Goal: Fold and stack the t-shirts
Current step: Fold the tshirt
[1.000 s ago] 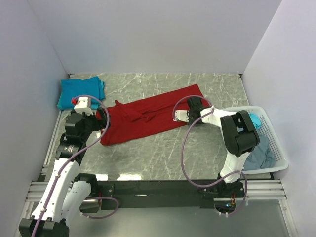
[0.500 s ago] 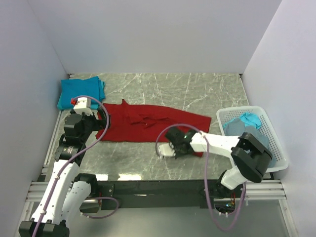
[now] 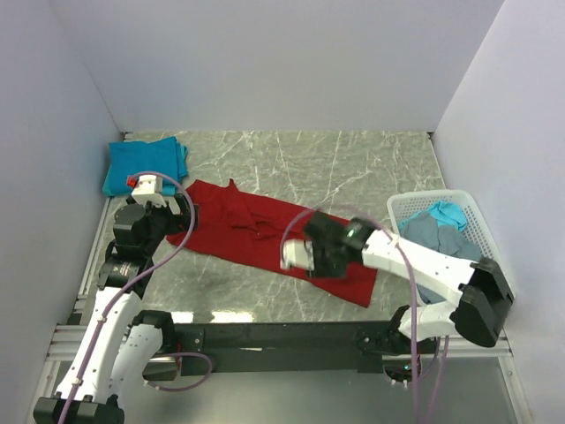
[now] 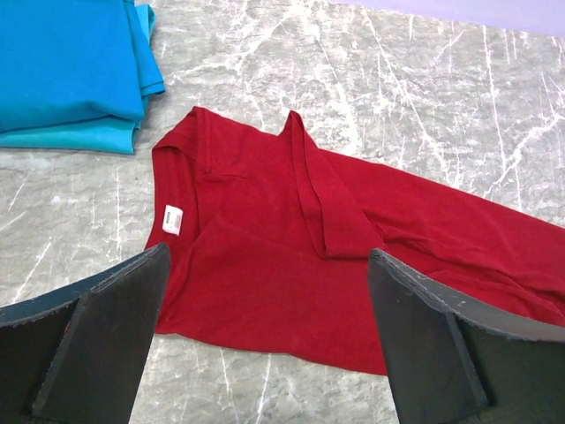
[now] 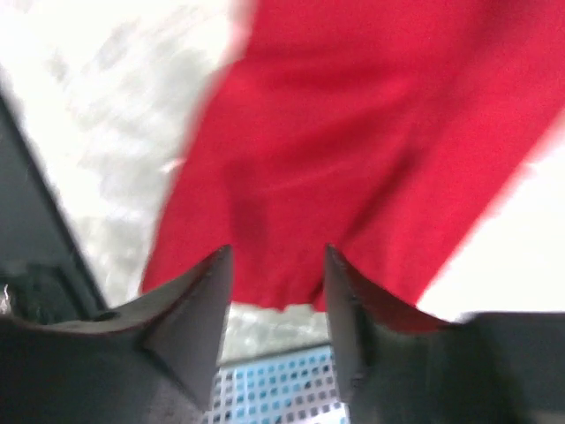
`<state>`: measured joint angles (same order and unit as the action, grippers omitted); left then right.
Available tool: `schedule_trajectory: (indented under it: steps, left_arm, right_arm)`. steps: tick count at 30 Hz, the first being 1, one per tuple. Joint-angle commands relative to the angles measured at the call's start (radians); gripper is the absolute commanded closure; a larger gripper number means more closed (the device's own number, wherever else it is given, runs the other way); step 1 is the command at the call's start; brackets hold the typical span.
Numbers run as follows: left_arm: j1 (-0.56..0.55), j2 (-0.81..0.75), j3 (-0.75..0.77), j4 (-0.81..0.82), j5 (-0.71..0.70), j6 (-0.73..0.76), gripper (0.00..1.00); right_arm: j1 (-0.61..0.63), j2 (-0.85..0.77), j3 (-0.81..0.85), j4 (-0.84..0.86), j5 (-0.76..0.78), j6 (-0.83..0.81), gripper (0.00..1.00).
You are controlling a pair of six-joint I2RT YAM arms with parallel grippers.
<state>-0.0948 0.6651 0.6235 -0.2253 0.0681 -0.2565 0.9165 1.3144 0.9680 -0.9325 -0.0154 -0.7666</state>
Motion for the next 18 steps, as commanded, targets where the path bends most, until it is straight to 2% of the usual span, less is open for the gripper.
schedule_trajectory:
  steps: [1,3,5,6,7,8,9,12,15,18]
  left_arm:
    - [0.0,-0.007,0.021,0.046,0.025,0.005,0.01]
    - [0.0,-0.007,0.021,0.049,0.025,0.006,0.01]
    - [0.0,-0.01,0.021,0.047,0.022,0.01,0.01]
    - [0.0,-0.009,0.021,0.046,0.024,0.011,0.01]
    - [0.0,-0.012,0.019,0.044,0.018,0.013,0.01]
    - [0.0,-0.012,0.019,0.044,0.019,0.016,0.01]
    - [0.0,-0.012,0.019,0.044,0.018,0.017,0.01]
    - [0.0,-0.01,0.019,0.044,0.021,0.025,0.02]
    - [0.0,-0.006,0.019,0.044,0.021,0.029,0.02]
    - [0.0,0.002,0.021,0.05,0.027,0.03,0.02]
  right_arm:
    - [-0.146,0.011,0.156,0.072,-0.15,0.027,0.44]
    - [-0.261,0.075,0.262,0.131,-0.279,0.088,0.4]
    - [-0.345,0.234,0.363,0.182,-0.407,0.197,0.39]
    - [-0.367,0.3,0.487,0.188,-0.45,0.24,0.4]
    - [-0.384,0.438,0.553,0.189,-0.487,0.284,0.4]
    - [-0.401,0.509,0.624,0.187,-0.555,0.378,0.4]
    - [-0.424,0.64,0.769,0.175,-0.575,0.426,0.4]
    - [-0.452,0.866,1.031,0.169,-0.644,0.604,0.41]
    - [-0.452,1.024,1.22,0.162,-0.623,0.719,0.41]
    - [-0.453,1.095,1.264,0.207,-0.578,0.805,0.41]
